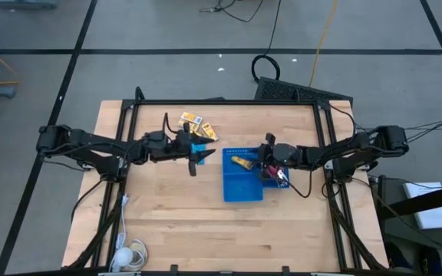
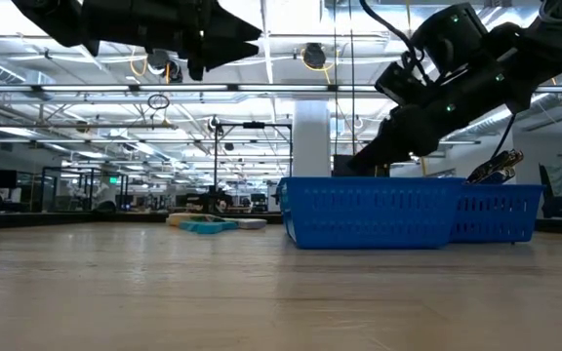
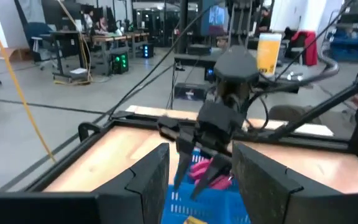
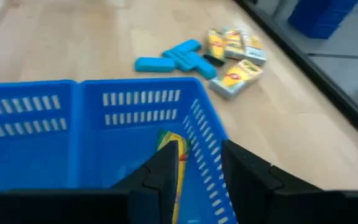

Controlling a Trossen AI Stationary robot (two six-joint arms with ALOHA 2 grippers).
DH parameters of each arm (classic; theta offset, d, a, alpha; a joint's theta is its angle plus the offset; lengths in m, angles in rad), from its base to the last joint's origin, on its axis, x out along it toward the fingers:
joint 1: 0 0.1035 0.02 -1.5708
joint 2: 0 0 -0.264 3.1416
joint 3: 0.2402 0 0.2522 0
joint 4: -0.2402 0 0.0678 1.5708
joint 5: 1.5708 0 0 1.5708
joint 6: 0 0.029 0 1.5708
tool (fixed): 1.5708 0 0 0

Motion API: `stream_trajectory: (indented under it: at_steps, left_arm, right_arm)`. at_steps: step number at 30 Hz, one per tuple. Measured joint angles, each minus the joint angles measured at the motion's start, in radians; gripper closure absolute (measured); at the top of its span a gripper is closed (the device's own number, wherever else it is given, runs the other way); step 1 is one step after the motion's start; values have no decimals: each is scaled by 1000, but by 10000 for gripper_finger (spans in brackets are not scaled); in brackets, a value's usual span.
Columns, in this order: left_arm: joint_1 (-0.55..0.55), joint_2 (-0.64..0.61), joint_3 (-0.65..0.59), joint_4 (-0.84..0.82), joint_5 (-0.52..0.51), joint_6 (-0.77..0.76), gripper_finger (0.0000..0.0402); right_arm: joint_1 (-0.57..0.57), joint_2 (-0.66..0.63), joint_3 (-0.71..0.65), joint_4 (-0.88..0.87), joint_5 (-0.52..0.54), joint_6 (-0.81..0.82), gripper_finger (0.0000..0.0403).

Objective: Pick & Place School Supplies
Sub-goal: Put the crayon box into the top horizontal blue bin

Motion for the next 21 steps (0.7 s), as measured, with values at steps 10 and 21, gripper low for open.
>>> stream_trajectory:
  at_steps: [10,21]
  left_arm:
    - [14,1,2,-267,-294,-56,222]
    - [283,21,1,-675,-428,-392,222]
  right_arm:
    - [95,-124,2,75,17,7,270]
    - [173,-216,2,67,16,-3,271]
